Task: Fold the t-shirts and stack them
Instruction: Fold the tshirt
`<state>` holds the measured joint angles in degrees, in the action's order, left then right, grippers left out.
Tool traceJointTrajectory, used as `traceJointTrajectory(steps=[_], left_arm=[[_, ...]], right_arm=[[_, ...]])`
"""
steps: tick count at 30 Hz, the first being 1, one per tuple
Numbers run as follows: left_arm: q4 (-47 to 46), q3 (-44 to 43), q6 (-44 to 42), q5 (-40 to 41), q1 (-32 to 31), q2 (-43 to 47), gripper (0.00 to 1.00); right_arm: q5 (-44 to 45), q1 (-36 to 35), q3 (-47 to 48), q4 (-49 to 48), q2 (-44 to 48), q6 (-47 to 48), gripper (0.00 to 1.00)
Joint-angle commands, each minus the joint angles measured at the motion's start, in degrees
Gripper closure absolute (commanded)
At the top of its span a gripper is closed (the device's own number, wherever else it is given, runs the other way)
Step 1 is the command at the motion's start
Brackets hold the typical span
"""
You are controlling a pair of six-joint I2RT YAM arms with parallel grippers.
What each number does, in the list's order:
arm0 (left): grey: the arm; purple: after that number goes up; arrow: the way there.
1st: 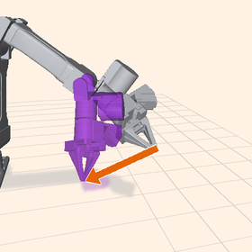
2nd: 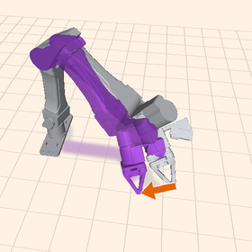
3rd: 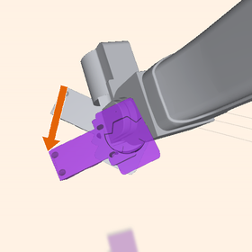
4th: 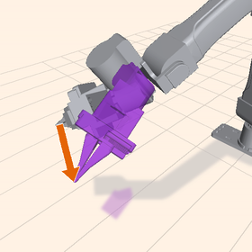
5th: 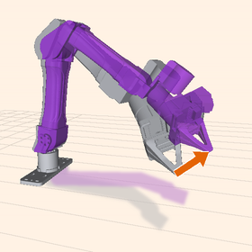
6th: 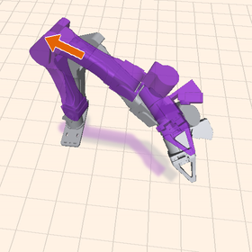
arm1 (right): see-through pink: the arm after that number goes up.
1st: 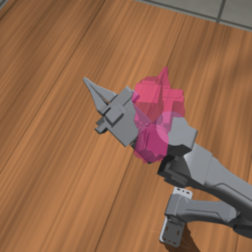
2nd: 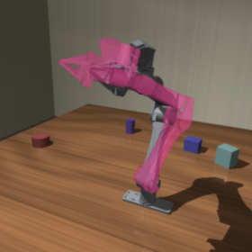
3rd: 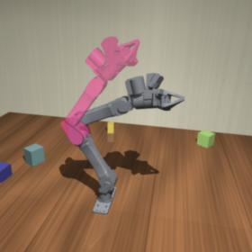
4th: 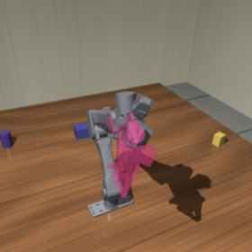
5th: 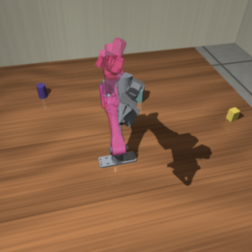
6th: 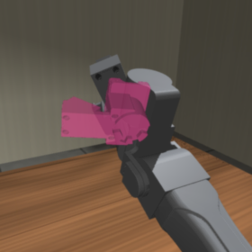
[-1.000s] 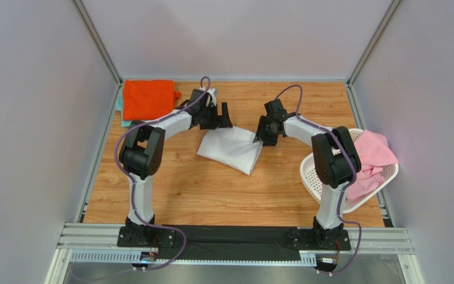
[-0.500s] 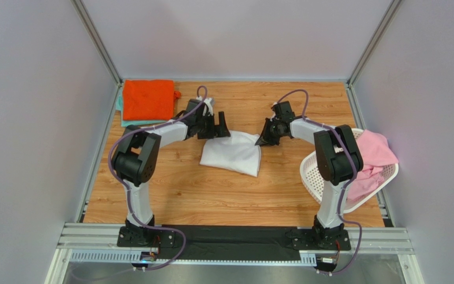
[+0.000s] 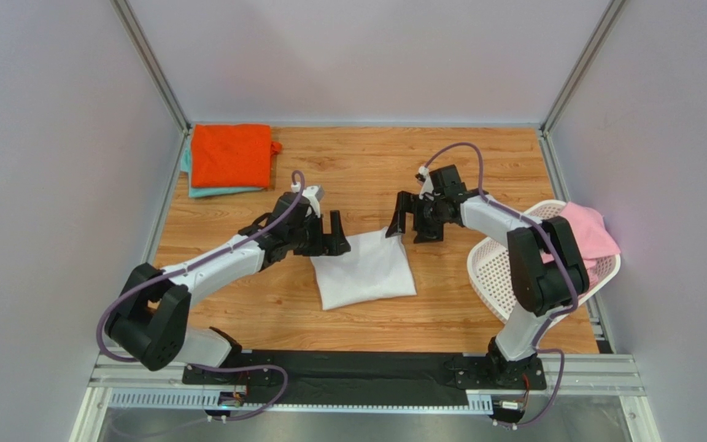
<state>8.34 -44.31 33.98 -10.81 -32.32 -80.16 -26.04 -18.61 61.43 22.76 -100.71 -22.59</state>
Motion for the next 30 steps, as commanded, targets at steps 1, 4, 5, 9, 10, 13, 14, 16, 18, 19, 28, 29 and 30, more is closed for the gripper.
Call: traceJointTrajectory(steps=[1,4,5,9,10,13,14,16,18,19,28,29,30], left_arm=[[0.7,-1.1,0.2,4.1,-0.5,3.4,0.00],[2.6,-1.8,-0.1,6.1,-0.5,3.2,0.00],[3.0,-1.9,0.0,6.9,-0.5,3.0,0.00],[4.7,-1.9,0.7,9.1,-0.5,1.8,0.00],[4.5,-1.6,0.9,8.9,-0.5,1.8,0.00],[3.4,-0.9,1.4,8.3,-0.5,1.7,0.00],[3.8,-0.8,1.7,9.0,-0.5,1.7,0.00],[4.5,-0.9,2.1,10.1,-0.4,1.6,0.00],[5.2,-0.6,2.3,10.7,-0.5,1.8,0.00],[5.5,-0.3,2.6,13.3,-0.4,1.9,0.00],[7.1,0.5,4.8,17.8,0.7,1.9,0.07],[6.3,0.8,5.0,17.5,1.5,1.9,0.09],[4.9,1.2,5.0,16.6,2.1,1.8,0.11]], right_arm=[[2.0,-0.7,0.6,4.2,7.0,1.2,0.00],[2.2,-2.9,-2.1,4.2,12.2,-0.3,0.00],[1.9,-4.7,-3.1,3.5,13.3,-1.0,0.00],[-1.7,-9.5,-6.8,-0.7,16.6,-4.0,0.00],[-2.2,-10.4,-7.4,-1.4,16.5,-4.9,0.00],[-1.6,-13.0,-8.6,-2.5,15.4,-5.4,0.00],[-0.9,-13.2,-9.0,-2.5,15.0,-6.2,0.00],[2.2,-13.1,-10.4,-2.5,14.2,-6.7,0.00],[3.5,-13.0,-12.1,-2.4,13.8,-7.1,0.00],[4.1,-13.1,-12.7,-2.4,13.3,-7.4,0.00],[4.2,-13.1,-10.9,-0.1,14.5,-5.0,0.00],[4.3,-13.1,-10.4,0.0,15.5,-4.7,0.00],[5.7,-13.2,-9.8,0.9,17.3,-4.0,0.00]])
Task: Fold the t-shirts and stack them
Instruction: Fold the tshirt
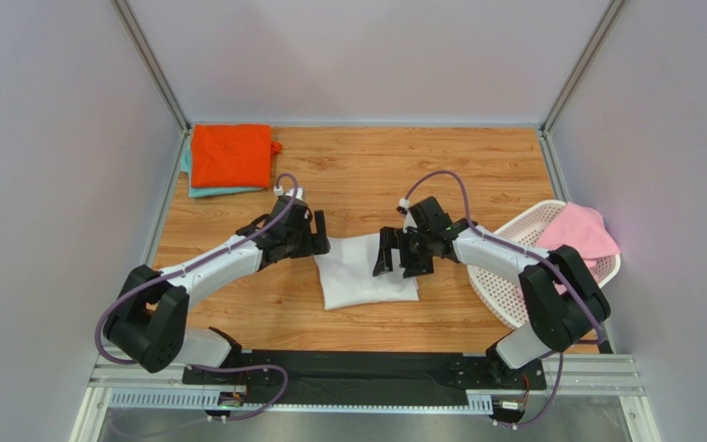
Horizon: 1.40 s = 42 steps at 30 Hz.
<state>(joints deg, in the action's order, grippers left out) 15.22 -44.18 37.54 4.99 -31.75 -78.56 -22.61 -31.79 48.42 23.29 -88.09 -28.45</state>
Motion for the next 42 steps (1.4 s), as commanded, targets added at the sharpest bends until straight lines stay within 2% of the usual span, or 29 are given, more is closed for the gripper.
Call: traceJointTrajectory(steps=[1,5,9,10,13,15,20,21,23,24,27,30,34,37,42], left_arm=[[-4.6,1.9,1.1,-0.5,1.9,0.1,0.13],[-9.5,2.1,0.7,-4.6,2.8,-2.6,0.24],[-9.9,-0.3,0.6,-4.1,3.2,-6.2,0.40],[-9.4,-0.7,0.6,-3.2,3.2,-6.9,0.47],[-8.7,-1.9,0.3,-3.1,3.2,-9.4,0.55],[-9.0,-1.9,0.2,-3.5,3.2,-9.8,0.58],[-9.9,-1.7,-0.1,-4.6,3.2,-10.4,0.74],[-10.7,-1.7,-0.2,-5.8,3.2,-10.5,0.83],[-11.3,-1.8,-1.0,-7.0,3.2,-10.9,0.95],[-10.7,-2.3,-1.0,-8.1,3.2,-11.2,1.00],[-10.2,-2.7,-1.1,-9.6,3.2,-11.0,1.00],[-10.9,-1.4,-1.0,-10.7,3.2,-8.1,1.00],[-12.3,1.2,-1.1,-11.8,3.2,-2.5,1.00],[-13.0,2.0,-2.6,-15.6,2.8,1.3,1.00],[-13.2,3.2,-3.8,-15.6,0.4,7.2,1.00]], right_arm=[[3.5,0.1,4.0,1.0,5.6,2.3,0.00],[14.0,0.5,7.1,3.3,7.6,3.6,0.00],[14.7,2.7,10.1,3.2,4.5,3.8,0.02],[14.9,2.9,10.9,3.2,2.3,4.1,0.10],[15.8,3.3,14.1,3.0,-2.6,4.4,0.25],[15.9,3.7,15.6,2.8,-5.1,4.4,0.27],[16.4,4.3,19.1,2.6,-11.9,3.7,0.37],[16.2,4.3,19.3,2.5,-12.5,3.5,0.49],[13.6,4.3,19.4,1.5,-13.4,3.4,0.59],[12.7,4.3,19.1,0.6,-13.5,3.3,0.70],[11.6,4.4,18.3,-0.2,-12.9,2.5,0.83],[12.1,4.1,16.6,-0.6,-9.7,1.6,0.91],[12.9,4.1,13.3,-0.6,-3.2,1.1,0.94],[12.2,4.2,10.6,-0.2,1.8,0.1,0.94],[13.1,4.1,5.6,0.1,9.2,-0.5,0.93]])
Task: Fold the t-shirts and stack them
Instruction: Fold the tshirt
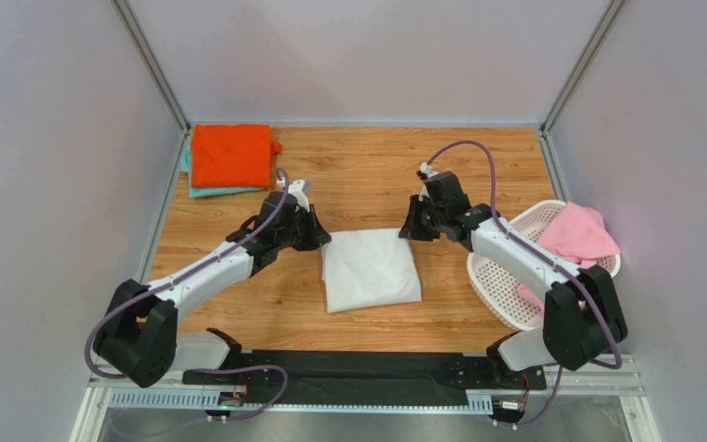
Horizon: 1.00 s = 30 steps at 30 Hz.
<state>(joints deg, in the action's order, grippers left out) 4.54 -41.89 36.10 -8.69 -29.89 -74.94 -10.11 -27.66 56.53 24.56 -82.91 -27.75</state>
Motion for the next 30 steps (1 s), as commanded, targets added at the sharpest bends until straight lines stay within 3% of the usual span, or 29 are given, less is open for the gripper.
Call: traceJointTrajectory(steps=[1,7,14,19,25,28,29,30], left_arm=[[-2.9,1.1,-2.6,-2.1,-1.7,4.0,1.00],[-1.6,-1.7,-2.0,1.8,-2.0,0.6,1.00],[2.0,-7.0,-1.9,10.5,-1.9,-8.2,1.00],[4.2,-9.7,-1.6,12.2,-1.9,-15.1,1.00],[8.8,-13.0,-1.6,16.7,-1.9,-18.8,0.97],[9.8,-13.8,-2.3,16.1,-1.9,-18.9,0.87],[10.6,-14.1,-2.3,15.8,-1.9,-18.8,0.66],[10.9,-14.3,-2.3,15.5,-1.9,-18.2,0.54]], right_arm=[[1.8,0.0,-3.0,-1.2,6.3,-1.2,0.93],[2.6,1.6,-3.6,-0.2,6.5,-0.8,0.91],[4.3,2.8,-0.6,-1.9,-2.9,-0.9,0.90],[4.5,3.8,1.8,-2.4,-10.3,-1.3,0.90],[4.0,3.8,2.4,-2.1,-10.6,-1.4,0.84],[4.9,3.7,2.3,-0.7,-7.8,-1.3,0.82],[5.1,3.8,2.3,-0.3,-5.7,-1.4,0.81],[5.2,3.8,2.2,0.4,-4.7,-1.4,0.78]])
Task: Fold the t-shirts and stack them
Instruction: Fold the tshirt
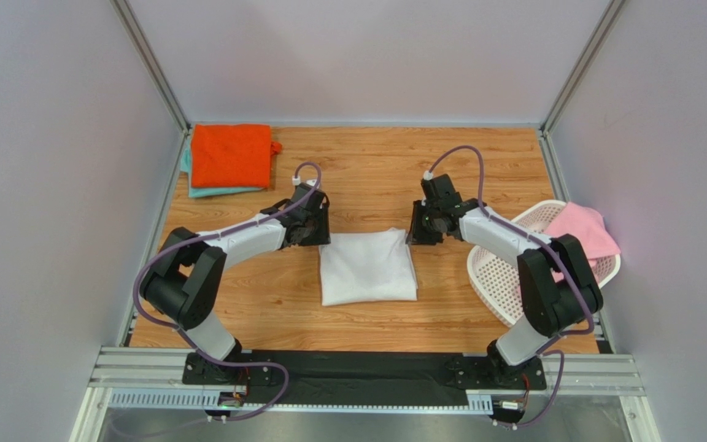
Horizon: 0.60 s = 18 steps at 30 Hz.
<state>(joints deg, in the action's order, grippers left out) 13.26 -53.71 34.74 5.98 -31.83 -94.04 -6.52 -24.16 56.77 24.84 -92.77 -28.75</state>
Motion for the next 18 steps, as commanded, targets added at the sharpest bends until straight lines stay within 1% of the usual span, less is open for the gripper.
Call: traceJointTrajectory(steps=[1,2,3,6,7,8,10,12,13,14,15,18], left_arm=[[2.7,-2.5,-1.1,0.5,0.0,1.3,0.39],[3.1,-2.5,-0.8,0.5,0.0,1.8,0.18],[3.1,-2.4,-1.0,0.2,0.0,3.3,0.14],[3.6,-1.6,-0.8,-0.5,0.0,7.1,0.11],[4.1,-1.3,-0.6,-0.4,0.0,8.2,0.06],[4.3,-1.0,-0.4,-0.7,0.0,10.2,0.04],[4.4,-0.2,0.1,-1.5,0.0,12.0,0.03],[3.1,0.8,0.2,-4.5,-0.1,14.4,0.00],[-0.6,2.3,0.2,-5.5,-0.1,14.7,0.00],[-2.4,2.9,0.2,-10.3,-0.1,14.6,0.00],[-3.8,3.2,0.4,-12.1,-0.1,14.0,0.00],[-4.8,1.7,0.8,-15.7,-0.1,10.1,0.00]], right_arm=[[1.1,0.3,1.6,0.3,6.3,-0.3,0.77],[0.4,0.3,1.3,0.4,8.3,-0.3,0.76],[-0.4,0.1,1.1,0.3,9.4,-0.4,0.75],[-3.8,-0.8,0.2,0.2,12.7,-0.5,0.69],[-5.2,-1.1,0.0,-0.5,13.3,-0.8,0.68],[-5.9,-1.4,-0.5,-1.0,14.0,-1.2,0.67],[-9.4,-1.7,-1.0,-3.2,14.7,-2.1,0.62],[-10.5,-1.9,-1.2,-5.1,14.3,-3.0,0.60],[-11.6,-1.9,-1.1,-5.7,13.2,-3.5,0.60],[-11.8,-1.8,-1.1,-6.3,12.4,-3.9,0.60],[-12.1,-1.9,-0.7,-7.3,11.5,-4.1,0.58],[-13.3,-1.9,0.1,-8.3,6.7,-4.6,0.57]])
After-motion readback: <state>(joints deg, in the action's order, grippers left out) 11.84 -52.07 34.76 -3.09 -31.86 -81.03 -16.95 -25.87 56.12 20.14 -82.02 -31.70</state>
